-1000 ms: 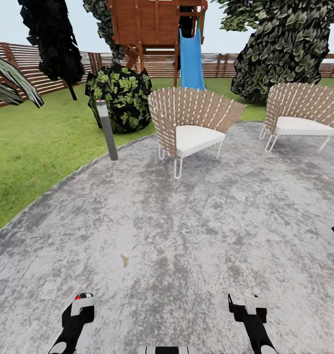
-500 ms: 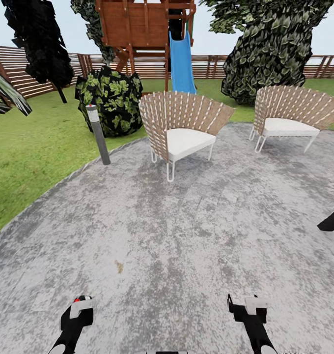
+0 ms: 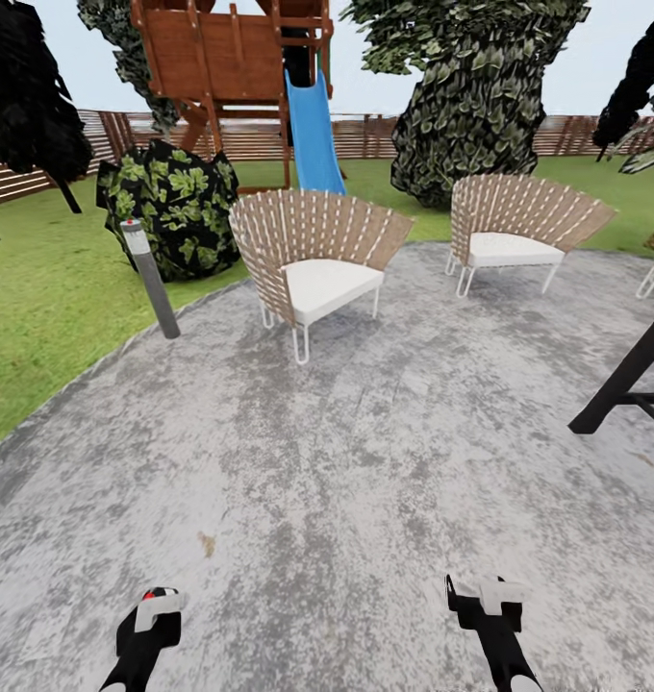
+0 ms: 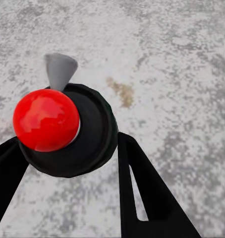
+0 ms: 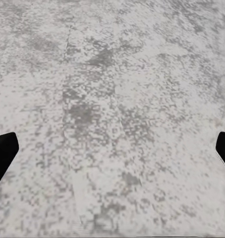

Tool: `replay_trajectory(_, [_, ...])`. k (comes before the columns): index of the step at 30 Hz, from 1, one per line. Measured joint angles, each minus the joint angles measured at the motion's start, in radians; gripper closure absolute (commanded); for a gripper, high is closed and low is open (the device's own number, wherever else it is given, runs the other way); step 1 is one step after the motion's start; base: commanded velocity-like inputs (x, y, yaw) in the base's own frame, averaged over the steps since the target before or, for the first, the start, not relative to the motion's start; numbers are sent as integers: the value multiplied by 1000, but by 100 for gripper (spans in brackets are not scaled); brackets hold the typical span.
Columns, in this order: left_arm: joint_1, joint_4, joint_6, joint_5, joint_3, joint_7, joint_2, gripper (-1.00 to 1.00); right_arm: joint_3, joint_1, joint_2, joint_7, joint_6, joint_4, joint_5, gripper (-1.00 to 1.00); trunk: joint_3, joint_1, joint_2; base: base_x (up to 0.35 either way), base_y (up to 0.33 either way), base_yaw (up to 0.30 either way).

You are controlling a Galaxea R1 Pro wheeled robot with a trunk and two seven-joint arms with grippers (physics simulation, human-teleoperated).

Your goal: In the garden, pick up the pesticide atomizer on the floor and spray pesticide onto both trees until each tree trunk is fully covered.

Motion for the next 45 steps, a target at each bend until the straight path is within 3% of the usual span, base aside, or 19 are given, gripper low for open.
replay_trajectory(19, [4,1,1,0,0,0,1,100,0,0,1,0,0,-1,0,-100,76,-73,133,0,0,-246])
replay_trajectory(26, [20,-1,-1,-2,0,0,0,100,0,0,1,0,0,1,0,-100,83,-73,133,-6,0,-241])
replay_trajectory(37, [23,0,1,-2,-2,1,-1,100,0,0,1,0,0,2,0,-100,94,-72,133,-301,-101,-239])
replay_trajectory(41, [28,3,3,2,1,65,1,100,-2,0,-5,0,-1,-1,2,-100,99,-72,133,-294,-166,-235])
replay_trajectory(45, [53,3,3,-2,-6,91,0,100,-3,0,-9,-1,-2,-2,5,-100,103,-72,133,-293,-168,-234])
